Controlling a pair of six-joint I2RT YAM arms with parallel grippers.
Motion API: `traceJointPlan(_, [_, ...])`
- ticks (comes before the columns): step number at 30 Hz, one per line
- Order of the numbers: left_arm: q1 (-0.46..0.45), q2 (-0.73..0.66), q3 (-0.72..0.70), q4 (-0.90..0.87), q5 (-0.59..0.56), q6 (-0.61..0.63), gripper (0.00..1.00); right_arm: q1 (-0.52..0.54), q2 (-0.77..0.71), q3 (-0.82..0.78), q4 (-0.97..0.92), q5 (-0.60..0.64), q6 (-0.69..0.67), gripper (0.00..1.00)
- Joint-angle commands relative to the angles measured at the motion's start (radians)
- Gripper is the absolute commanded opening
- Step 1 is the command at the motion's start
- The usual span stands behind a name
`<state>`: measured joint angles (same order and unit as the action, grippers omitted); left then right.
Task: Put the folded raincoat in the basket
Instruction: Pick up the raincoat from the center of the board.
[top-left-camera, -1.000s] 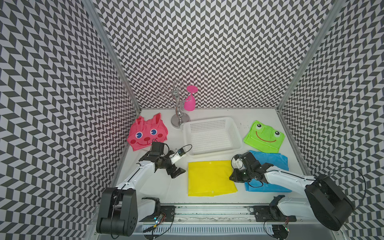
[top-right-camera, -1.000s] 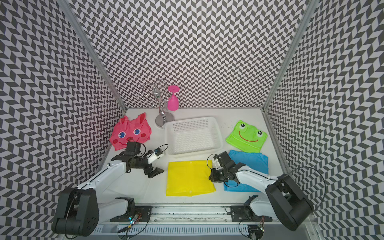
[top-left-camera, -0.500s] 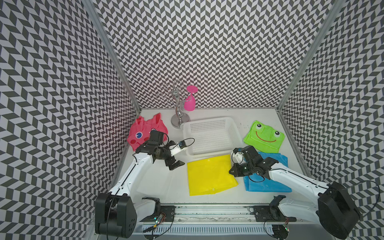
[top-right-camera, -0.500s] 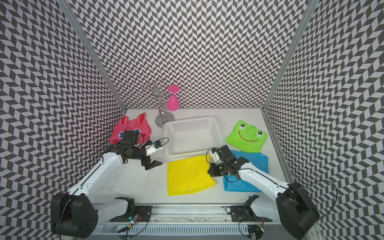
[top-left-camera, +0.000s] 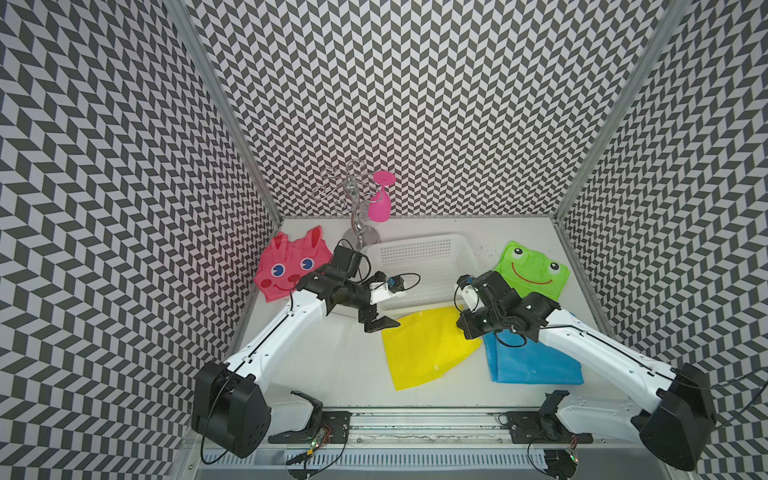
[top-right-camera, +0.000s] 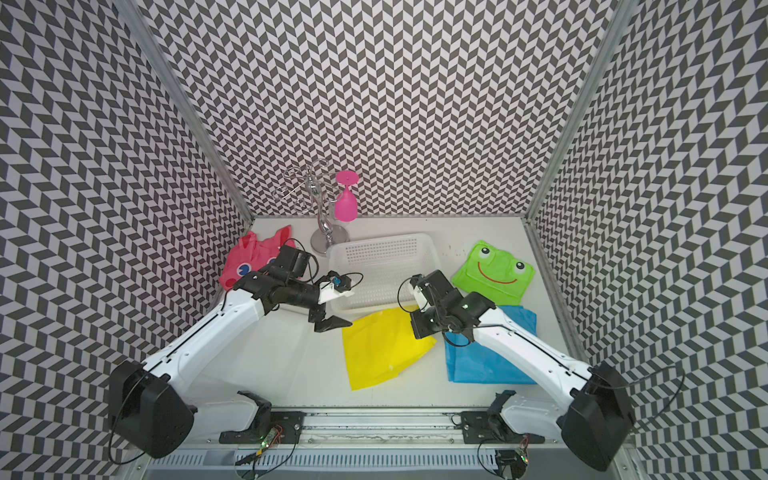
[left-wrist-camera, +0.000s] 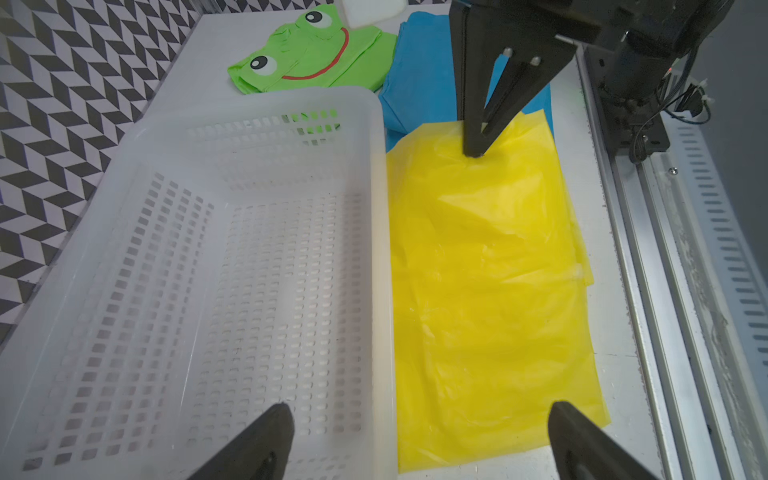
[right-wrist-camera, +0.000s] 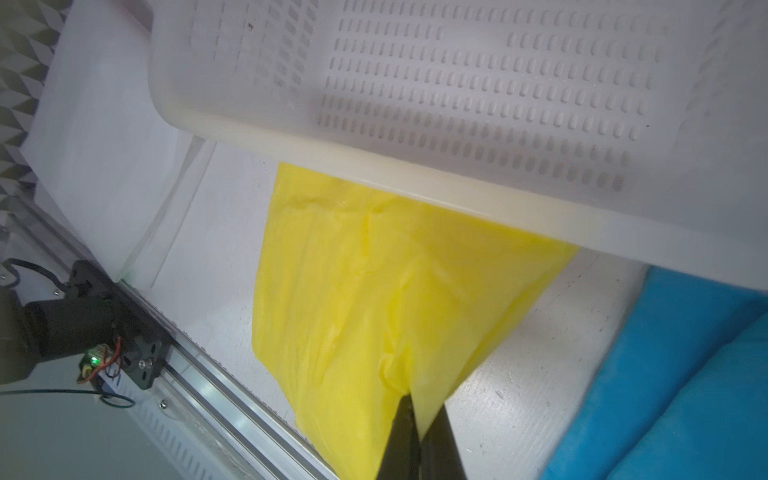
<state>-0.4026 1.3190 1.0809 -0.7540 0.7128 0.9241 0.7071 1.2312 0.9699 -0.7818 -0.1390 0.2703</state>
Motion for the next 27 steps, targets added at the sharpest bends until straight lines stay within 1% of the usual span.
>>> traceJointPlan(1, [-0.013, 0.035, 0.041, 0.08, 0.058, -0.037, 0.99, 0.04, 0.018, 0.054, -0.061, 0.087, -0.04, 0.0])
traceJointPlan(5, [-0.052, 0.103, 0.105, 0.082, 0.099, -0.051, 1.0, 0.067, 0.025, 0.07, -0.109, 0.125, -0.014, 0.0])
traceJointPlan(7, [-0.079, 0.136, 0.123, 0.082, 0.097, -0.051, 1.0, 0.075, 0.005, 0.06, -0.128, 0.141, 0.014, 0.0])
traceJointPlan(13, [-0.192, 0.191, 0.143, 0.079, -0.016, -0.022, 1.0, 0.084, -0.103, 0.03, -0.162, 0.157, 0.075, 0.0])
traceJointPlan(15, [-0.219, 0.219, 0.158, 0.052, -0.028, 0.02, 1.0, 0.086, -0.129, 0.029, -0.175, 0.166, 0.068, 0.0])
traceJointPlan(18, [-0.251, 0.277, 0.195, 0.041, -0.033, 0.025, 1.0, 0.109, -0.18, 0.016, -0.157, 0.173, 0.023, 0.0])
traceJointPlan(20, [-0.264, 0.313, 0.232, 0.025, -0.023, 0.025, 1.0, 0.109, -0.211, 0.019, -0.125, 0.138, 0.007, 0.0])
traceJointPlan(22, [-0.264, 0.343, 0.27, 0.004, 0.007, 0.029, 1.0, 0.111, -0.223, 0.041, -0.094, 0.095, -0.017, 0.0])
traceJointPlan(25, [-0.252, 0.354, 0.295, -0.028, 0.059, 0.076, 0.99, 0.113, -0.215, 0.084, -0.084, 0.084, -0.041, 0.0])
traceJointPlan(27, [-0.237, 0.344, 0.289, -0.025, 0.096, 0.101, 0.99, 0.121, -0.197, 0.119, -0.089, 0.073, -0.091, 0.0])
